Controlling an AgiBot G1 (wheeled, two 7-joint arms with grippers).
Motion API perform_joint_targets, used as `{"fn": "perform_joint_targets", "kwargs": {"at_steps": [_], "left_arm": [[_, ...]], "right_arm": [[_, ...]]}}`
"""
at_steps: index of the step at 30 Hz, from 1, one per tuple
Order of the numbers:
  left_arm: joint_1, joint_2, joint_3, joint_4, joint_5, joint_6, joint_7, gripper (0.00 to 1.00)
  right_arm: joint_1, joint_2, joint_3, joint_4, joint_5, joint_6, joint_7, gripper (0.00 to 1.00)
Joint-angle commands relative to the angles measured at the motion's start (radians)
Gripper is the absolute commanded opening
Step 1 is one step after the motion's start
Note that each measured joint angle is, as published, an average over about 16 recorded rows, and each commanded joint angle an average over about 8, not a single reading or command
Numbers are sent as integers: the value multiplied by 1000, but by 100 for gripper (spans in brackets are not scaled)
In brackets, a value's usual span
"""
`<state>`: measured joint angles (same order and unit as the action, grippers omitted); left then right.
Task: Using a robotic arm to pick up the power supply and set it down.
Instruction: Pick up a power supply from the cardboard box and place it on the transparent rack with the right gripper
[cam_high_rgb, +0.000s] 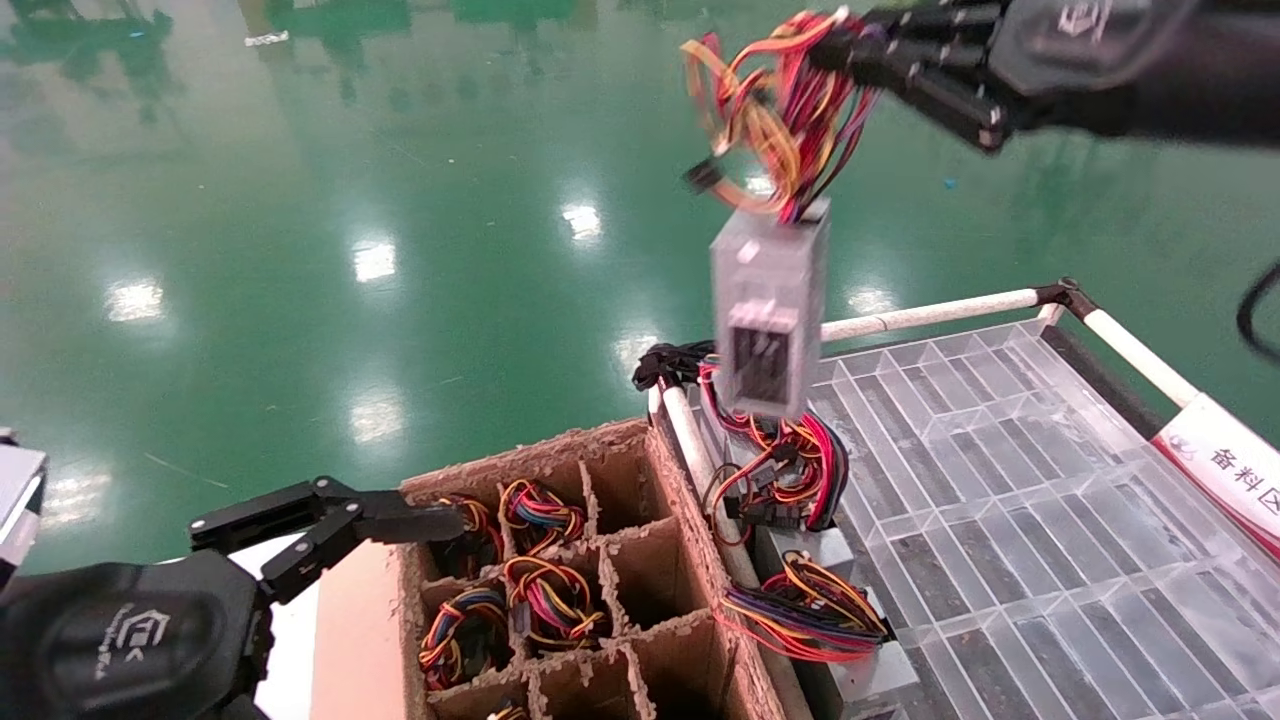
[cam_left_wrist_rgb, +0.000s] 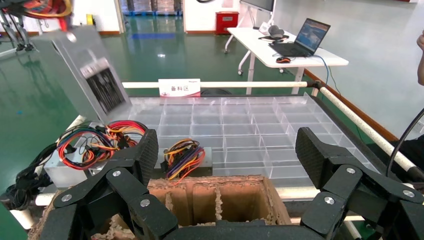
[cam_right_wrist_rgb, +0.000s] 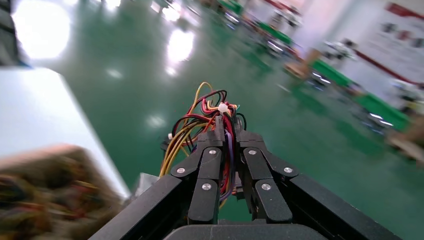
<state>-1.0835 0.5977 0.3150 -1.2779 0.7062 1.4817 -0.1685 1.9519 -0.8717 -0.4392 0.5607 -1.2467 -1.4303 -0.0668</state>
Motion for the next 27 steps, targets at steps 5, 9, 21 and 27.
{"fn": "perform_joint_targets", "kwargs": {"at_steps": [5, 9, 21, 27], "left_arm": [[0, 0, 0, 0, 0, 0, 0, 100], [0, 0, 0, 0, 0, 0, 0, 100], [0, 0, 1, 0, -1, 0, 0, 100], [0, 0, 1, 0, -1, 0, 0, 100]], "right_arm": [[126, -51, -64, -147, -152, 103, -147, 0], [177, -89, -117, -216, -255, 181, -260, 0], [207, -220, -217, -403, -429, 391, -527, 0], [180, -271, -216, -468, -426, 423, -583, 0]]}}
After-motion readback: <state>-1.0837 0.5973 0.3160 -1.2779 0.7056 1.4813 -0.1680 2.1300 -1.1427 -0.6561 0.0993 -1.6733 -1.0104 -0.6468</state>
